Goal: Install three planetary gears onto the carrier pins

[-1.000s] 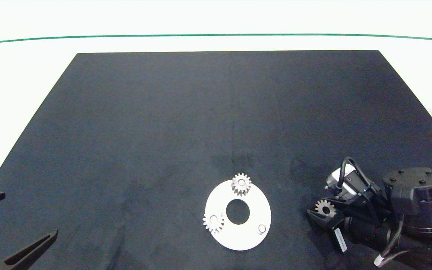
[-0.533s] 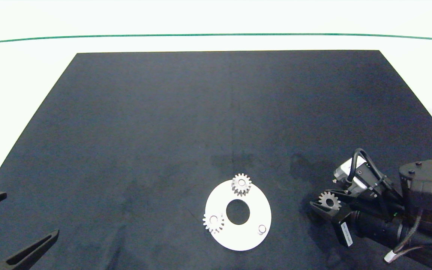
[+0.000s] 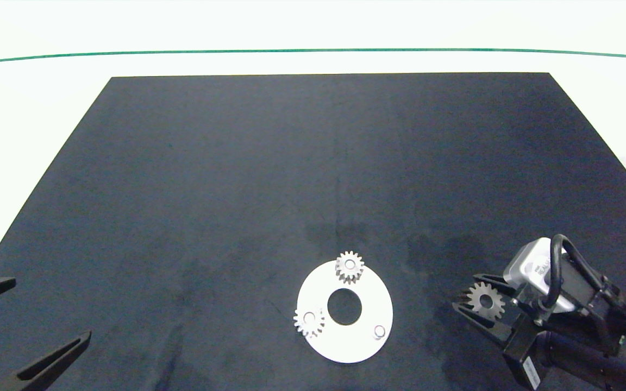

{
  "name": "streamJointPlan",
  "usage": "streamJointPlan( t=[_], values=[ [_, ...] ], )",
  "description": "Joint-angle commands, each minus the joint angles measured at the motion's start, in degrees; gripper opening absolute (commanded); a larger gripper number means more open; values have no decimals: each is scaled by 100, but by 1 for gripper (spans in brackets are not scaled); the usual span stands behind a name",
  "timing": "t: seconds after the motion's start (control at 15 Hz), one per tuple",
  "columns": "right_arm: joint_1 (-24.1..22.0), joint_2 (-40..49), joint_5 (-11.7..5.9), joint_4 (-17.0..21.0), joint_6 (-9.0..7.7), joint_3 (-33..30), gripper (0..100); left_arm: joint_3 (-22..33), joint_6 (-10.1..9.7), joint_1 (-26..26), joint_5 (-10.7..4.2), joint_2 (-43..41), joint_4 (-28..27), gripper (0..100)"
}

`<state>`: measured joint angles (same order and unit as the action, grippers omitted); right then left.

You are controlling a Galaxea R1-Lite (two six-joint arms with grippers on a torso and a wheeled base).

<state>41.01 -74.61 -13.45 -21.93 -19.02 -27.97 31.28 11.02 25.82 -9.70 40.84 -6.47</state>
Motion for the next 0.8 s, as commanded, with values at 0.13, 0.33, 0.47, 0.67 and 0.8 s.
streamJointPlan(
  t=[0.13,0.33,0.47,0.67,0.8],
  values=[
    [434,-63,44,-22,-23,-42,7,1,5,-24,-14,47,-3,100],
    [698,-370,61,-57,21,-69,7,-8,5,-33,-23,38,-3,100],
    [944,-660,70,-110,144,-95,7,-8,5,-103,-23,21,-3,100],
    [1199,-1012,79,-127,170,-324,7,-8,5,-183,-23,-6,-3,100],
    [1216,-1135,70,-118,170,-491,7,1,5,-209,-23,3,-3,100]
  ],
)
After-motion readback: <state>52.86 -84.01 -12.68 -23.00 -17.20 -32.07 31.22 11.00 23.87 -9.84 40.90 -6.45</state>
